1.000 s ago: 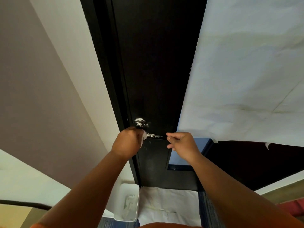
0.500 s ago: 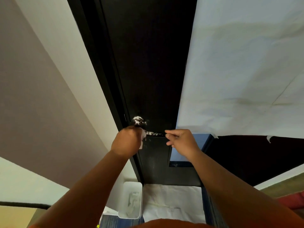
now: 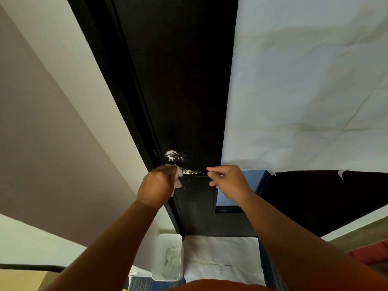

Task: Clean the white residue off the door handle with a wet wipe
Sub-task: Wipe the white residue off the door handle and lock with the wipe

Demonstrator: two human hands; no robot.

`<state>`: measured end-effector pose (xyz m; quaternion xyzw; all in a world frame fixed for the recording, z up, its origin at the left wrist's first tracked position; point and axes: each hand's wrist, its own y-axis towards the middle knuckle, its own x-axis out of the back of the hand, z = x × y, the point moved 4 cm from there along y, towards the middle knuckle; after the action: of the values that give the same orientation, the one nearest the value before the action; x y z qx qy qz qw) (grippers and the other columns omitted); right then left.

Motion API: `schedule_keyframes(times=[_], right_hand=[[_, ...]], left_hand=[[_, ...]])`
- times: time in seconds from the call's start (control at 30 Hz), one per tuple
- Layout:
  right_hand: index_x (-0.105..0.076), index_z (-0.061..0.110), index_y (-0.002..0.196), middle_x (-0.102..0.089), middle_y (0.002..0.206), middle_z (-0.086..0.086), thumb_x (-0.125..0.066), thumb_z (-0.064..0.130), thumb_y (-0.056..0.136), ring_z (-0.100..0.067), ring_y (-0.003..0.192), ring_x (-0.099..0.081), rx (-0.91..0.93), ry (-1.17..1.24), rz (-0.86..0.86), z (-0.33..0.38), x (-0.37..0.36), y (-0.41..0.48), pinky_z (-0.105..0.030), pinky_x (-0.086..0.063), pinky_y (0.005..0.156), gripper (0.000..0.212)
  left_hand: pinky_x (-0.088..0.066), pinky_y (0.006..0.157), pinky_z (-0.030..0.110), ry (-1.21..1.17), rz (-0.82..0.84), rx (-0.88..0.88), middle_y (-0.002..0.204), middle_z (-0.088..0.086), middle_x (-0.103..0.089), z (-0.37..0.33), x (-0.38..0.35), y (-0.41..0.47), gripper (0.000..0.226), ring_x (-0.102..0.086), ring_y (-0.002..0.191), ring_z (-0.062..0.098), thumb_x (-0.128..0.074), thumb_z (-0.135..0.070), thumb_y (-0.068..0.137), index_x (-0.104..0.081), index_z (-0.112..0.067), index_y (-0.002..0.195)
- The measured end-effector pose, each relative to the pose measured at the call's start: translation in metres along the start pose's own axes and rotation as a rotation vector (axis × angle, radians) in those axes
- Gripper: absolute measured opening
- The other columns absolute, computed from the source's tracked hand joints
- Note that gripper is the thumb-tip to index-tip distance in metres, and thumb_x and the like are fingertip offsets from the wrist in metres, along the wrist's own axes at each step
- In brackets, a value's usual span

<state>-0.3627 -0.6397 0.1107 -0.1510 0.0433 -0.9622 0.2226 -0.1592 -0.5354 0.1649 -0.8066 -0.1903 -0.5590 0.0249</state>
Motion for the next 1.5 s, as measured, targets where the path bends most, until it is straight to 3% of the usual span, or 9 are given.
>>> schedule_keyframes(times=[0.23,0.37,0.47,0.67,0.87,1.03,1.23,1.4,1.5], right_hand=[[-0.075,0.026,0.115,-0.077,0.099,0.006,-0.069,0.021,0.095,-0.010,0.080,-0.076,0.000,0.028,-0.019,-0.001,-0.001,-0.001,-0.034,-0.061,0.086,0.021],[-0.074,0.027,0.117,-0.077,0.100,0.007,-0.068,0.021,0.096,-0.010,0.081,-0.076,-0.010,0.044,-0.027,-0.002,-0.002,-0.002,-0.035,-0.060,0.088,0.022],[-0.072,0.028,0.121,-0.076,0.102,0.008,-0.066,0.022,0.097,-0.010,0.082,-0.076,-0.016,0.055,-0.027,-0.004,-0.003,-0.005,-0.034,-0.061,0.086,0.025],[-0.069,0.027,0.125,-0.075,0.108,0.000,-0.065,0.019,0.098,-0.013,0.080,-0.076,-0.154,0.008,-0.022,-0.039,-0.004,-0.021,-0.037,-0.063,0.083,0.029],[-0.064,0.026,0.133,-0.071,0.116,0.002,-0.066,0.020,0.096,-0.012,0.089,-0.075,-0.236,-0.133,0.228,-0.059,-0.027,-0.041,-0.033,-0.062,0.085,0.037],[-0.052,0.039,0.141,-0.067,0.120,0.012,-0.078,0.020,0.085,-0.013,0.102,-0.068,-0.184,-0.109,0.343,-0.043,-0.046,-0.045,-0.030,-0.063,0.076,0.065],[-0.077,0.021,0.105,-0.076,0.092,0.000,-0.075,0.019,0.089,-0.016,0.082,-0.075,-0.199,-0.082,0.183,-0.036,-0.036,-0.042,-0.037,-0.064,0.079,0.016],[-0.077,0.019,0.103,-0.071,0.101,-0.001,-0.075,0.020,0.090,-0.019,0.097,-0.068,-0.213,-0.026,0.066,-0.042,-0.022,-0.039,-0.031,-0.062,0.083,0.014],[-0.073,0.014,0.099,-0.071,0.103,-0.007,-0.071,0.015,0.092,-0.023,0.103,-0.069,-0.266,0.107,0.016,-0.044,-0.020,-0.034,-0.039,-0.059,0.095,0.007]], left_hand=[[-0.053,0.084,0.030,0.119,0.332,0.138,0.098,0.004,-0.068,-0.007,-0.011,0.044,0.029,-0.065,0.090,0.021,-0.052,-0.030,0.103,-0.068,-0.011,0.118],[-0.054,0.072,0.021,-0.041,0.240,0.120,0.081,-0.003,-0.069,0.000,-0.019,0.021,0.022,-0.067,0.071,0.014,-0.056,-0.026,0.102,-0.073,-0.013,0.105],[-0.041,0.064,-0.001,-0.326,0.015,0.143,0.093,-0.011,-0.067,0.012,-0.015,-0.012,0.021,-0.058,0.072,0.000,-0.058,-0.020,0.103,-0.073,-0.020,0.117],[-0.047,0.080,0.022,-0.398,-0.191,0.345,0.112,0.007,-0.076,0.054,-0.037,-0.052,0.025,-0.067,0.091,0.019,-0.056,-0.021,0.104,-0.077,-0.019,0.117],[-0.050,0.054,0.014,-0.632,0.164,0.487,0.102,0.006,-0.075,0.045,-0.076,-0.072,0.022,-0.071,0.079,0.022,-0.061,-0.036,0.101,-0.078,-0.030,0.114],[-0.056,0.072,0.018,-0.824,0.343,0.279,0.099,-0.011,-0.077,0.007,-0.080,-0.070,0.026,-0.073,0.084,0.004,-0.065,-0.014,0.099,-0.077,-0.030,0.115],[-0.060,0.087,0.028,-0.955,0.251,0.430,0.113,0.002,-0.075,0.014,-0.078,-0.064,0.032,-0.072,0.105,0.018,-0.069,-0.002,0.094,-0.074,-0.024,0.118],[-0.051,0.069,0.008,-0.959,0.073,0.580,0.102,-0.004,-0.074,0.023,-0.067,-0.063,0.021,-0.068,0.092,0.011,-0.071,-0.007,0.094,-0.075,-0.020,0.110],[-0.054,0.084,0.020,-1.002,0.053,0.607,0.104,-0.004,-0.073,0.024,-0.065,-0.061,0.020,-0.068,0.096,0.013,-0.071,-0.011,0.094,-0.076,-0.021,0.111]])
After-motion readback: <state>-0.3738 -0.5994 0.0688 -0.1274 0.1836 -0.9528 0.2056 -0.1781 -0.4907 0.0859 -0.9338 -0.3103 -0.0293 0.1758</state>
